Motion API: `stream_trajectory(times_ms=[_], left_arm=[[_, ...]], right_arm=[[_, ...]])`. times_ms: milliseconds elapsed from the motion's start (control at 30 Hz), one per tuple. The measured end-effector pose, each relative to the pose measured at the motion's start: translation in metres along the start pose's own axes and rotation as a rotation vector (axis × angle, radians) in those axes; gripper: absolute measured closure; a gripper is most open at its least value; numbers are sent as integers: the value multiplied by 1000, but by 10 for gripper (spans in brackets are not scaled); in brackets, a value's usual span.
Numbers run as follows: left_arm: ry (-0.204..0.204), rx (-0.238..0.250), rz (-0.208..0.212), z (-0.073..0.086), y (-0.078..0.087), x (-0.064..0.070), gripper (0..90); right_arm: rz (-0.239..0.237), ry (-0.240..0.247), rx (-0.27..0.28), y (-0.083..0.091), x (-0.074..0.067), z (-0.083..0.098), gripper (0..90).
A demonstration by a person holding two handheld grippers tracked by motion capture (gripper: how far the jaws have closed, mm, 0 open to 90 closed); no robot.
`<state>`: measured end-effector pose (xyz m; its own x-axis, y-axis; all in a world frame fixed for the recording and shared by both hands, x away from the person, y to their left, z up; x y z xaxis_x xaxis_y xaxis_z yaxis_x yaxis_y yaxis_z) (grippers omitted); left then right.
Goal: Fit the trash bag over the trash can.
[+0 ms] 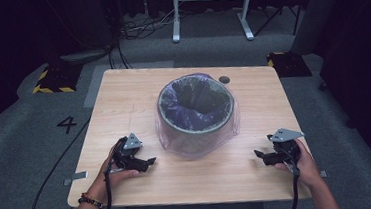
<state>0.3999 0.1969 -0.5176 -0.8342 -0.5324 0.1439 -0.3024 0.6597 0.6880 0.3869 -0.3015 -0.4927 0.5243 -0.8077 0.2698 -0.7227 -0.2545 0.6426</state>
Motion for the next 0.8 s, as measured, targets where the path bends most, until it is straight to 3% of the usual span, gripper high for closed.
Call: stream_trajectory(times_ms=[433, 667, 800], left_arm=[[-1, -1, 0, 0, 0, 0, 146], [-1, -1, 0, 0, 0, 0, 146], [0, 0, 0, 0, 0, 0, 146]], right_arm=[[14, -90, -12, 3, 11, 23, 202], [47, -157, -31, 2, 20, 32, 203], [55, -172, -33, 2, 24, 35, 202]])
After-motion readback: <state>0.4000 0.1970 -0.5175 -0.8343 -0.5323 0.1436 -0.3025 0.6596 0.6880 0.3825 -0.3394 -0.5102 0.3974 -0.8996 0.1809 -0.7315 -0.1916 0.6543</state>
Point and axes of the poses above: each handheld gripper's, and its own axes: y roughly backward along the jaws, z roughly out of its underside, x roughly to its right, the point moved 2 cm from there along -y, roughly forward along the jaws, and after that the axes turned 11 degrees about z, right-handed, at the moved point
